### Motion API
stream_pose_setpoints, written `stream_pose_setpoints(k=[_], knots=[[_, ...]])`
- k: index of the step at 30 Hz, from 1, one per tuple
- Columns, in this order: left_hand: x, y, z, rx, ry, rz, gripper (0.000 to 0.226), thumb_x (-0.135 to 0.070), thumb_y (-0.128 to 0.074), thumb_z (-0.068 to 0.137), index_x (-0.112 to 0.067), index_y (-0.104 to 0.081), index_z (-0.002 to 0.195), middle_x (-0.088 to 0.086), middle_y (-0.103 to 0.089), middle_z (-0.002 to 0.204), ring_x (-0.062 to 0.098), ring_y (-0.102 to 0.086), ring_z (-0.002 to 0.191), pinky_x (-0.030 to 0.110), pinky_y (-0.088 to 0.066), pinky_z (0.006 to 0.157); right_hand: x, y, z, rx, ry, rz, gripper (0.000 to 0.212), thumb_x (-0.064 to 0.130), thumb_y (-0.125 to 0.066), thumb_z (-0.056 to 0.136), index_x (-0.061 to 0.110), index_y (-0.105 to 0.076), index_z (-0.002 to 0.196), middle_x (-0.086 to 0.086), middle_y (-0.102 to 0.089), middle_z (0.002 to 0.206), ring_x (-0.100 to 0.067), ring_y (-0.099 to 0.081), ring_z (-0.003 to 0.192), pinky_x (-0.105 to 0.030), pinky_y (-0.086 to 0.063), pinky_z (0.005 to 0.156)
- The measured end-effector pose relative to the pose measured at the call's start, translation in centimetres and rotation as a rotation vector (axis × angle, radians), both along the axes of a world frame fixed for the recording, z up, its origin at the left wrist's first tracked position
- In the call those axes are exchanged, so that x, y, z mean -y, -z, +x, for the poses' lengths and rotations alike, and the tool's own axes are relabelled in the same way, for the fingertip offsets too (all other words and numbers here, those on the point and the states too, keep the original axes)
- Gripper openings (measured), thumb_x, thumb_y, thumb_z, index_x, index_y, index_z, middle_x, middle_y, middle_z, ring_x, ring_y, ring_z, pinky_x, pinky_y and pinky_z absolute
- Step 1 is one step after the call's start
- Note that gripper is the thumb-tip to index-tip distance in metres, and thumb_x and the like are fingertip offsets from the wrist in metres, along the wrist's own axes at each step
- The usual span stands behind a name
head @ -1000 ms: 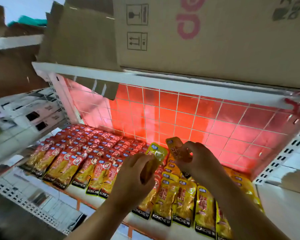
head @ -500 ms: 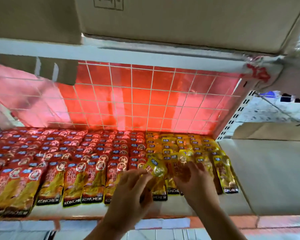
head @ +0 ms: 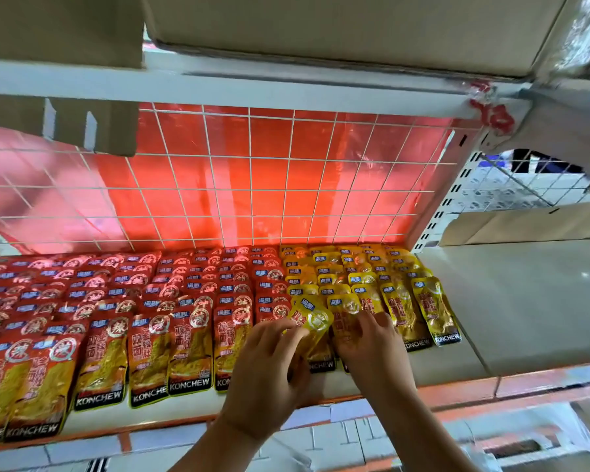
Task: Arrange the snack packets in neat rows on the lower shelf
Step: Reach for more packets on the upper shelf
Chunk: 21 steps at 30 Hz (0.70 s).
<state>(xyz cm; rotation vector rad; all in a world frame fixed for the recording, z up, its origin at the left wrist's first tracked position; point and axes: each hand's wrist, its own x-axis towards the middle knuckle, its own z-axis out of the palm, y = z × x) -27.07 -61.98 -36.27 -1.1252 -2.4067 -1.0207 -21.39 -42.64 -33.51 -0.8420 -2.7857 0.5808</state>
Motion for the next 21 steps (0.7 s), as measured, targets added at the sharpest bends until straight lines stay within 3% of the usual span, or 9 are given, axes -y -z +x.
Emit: stream_pose_setpoints(k=[7, 21], knots=[[-0.2, 0.0, 0.1, 0.002, -0.027, -0.018, 0.043, -0.022, -0.082, 0.081, -0.016, -0.068, 0.122, 0.000, -0.062, 0.122, 0.022, -0.055, 0.115, 0.032, -0.048, 0.098, -0.3, 0.0, 0.1, -0.013, -0.036, 0.004, 0.043, 0.049, -0.074, 0.080, 0.022, -0.061, 0.111, -0.002, -0.053, 0.109, -0.026, -0.057, 0.095, -0.036, -0.052, 0.079], [-0.3, -0.2, 0.3, 0.021, -0.046, -0.005, 0.037, -0.035, -0.067, 0.090, -0.016, -0.067, 0.121, -0.003, -0.061, 0.122, 0.017, -0.054, 0.116, 0.022, -0.041, 0.104, -1.4, -0.3, 0.6, -0.077, -0.110, 0.033, 0.030, 0.043, -0.077, 0.081, 0.023, -0.065, 0.100, 0.003, -0.053, 0.098, -0.021, -0.056, 0.080, -0.031, -0.048, 0.064]])
